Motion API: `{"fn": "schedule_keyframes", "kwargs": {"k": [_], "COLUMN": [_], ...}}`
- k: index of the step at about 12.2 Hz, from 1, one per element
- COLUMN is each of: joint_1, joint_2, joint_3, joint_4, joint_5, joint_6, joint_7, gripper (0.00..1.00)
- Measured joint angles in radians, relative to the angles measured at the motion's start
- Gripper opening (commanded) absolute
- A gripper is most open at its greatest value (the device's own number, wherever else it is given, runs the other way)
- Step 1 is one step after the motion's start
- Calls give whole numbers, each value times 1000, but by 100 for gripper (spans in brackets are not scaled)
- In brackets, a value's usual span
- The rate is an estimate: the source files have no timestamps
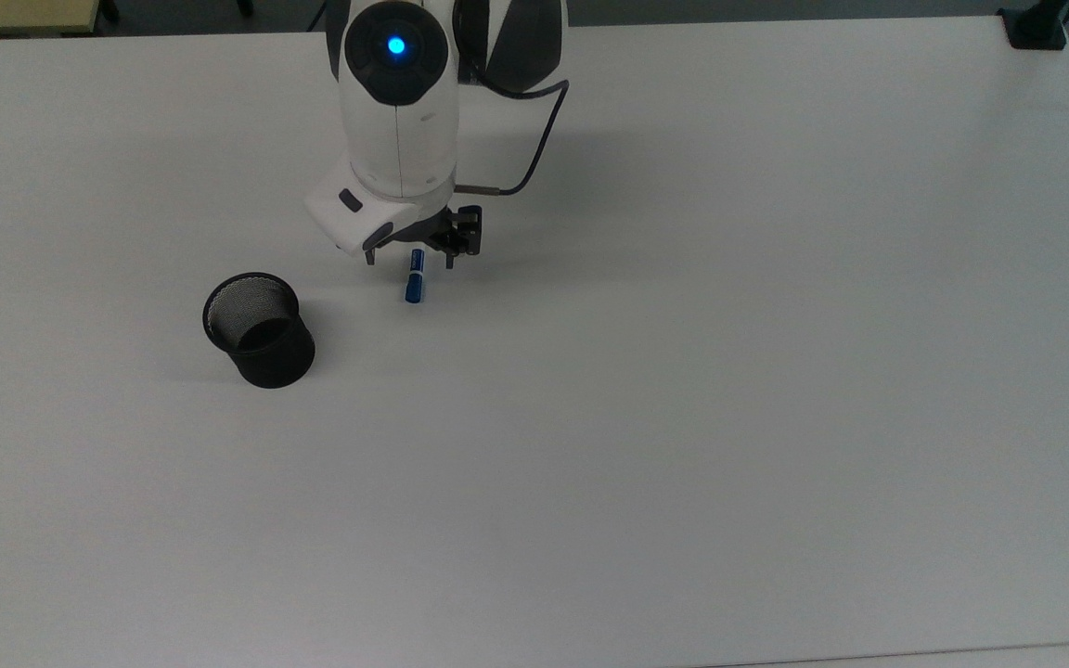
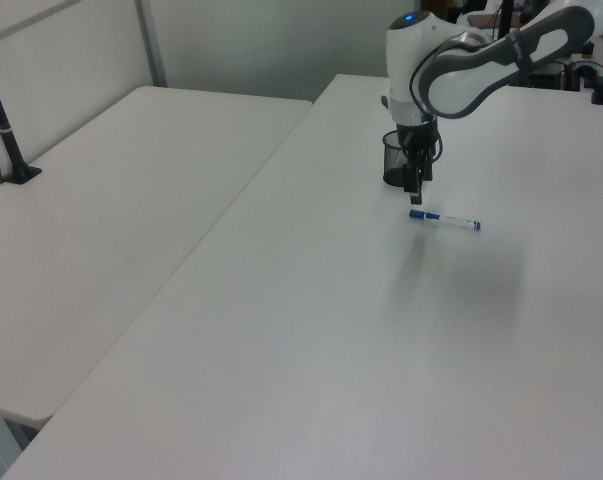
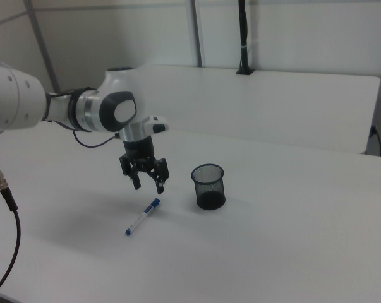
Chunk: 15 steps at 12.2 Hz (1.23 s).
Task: Insert the marker
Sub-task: 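Lower the gripper onto the blue-capped marker and close on it, then lift the marker and carry it upright over the black mesh cup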
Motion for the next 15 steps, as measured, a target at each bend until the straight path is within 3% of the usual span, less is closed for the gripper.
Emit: {"fn": "schedule_keyframes", "kwargs": {"k": [1,3,6,11,15], "joint_1": [-2,-4,-4,-14,-75], "joint_2": [20,45,57,37,-126], "joint_3": [0,-1,-1,-4,-11], "joint_4": [-3,-30,-62,-56,-34], "joint_5": [0,0,0,0,28], "joint_6": [33,110,161,164,179], "joint_7": [3,15,23,32,42], "gripper": [71,59,2,0,0]}}
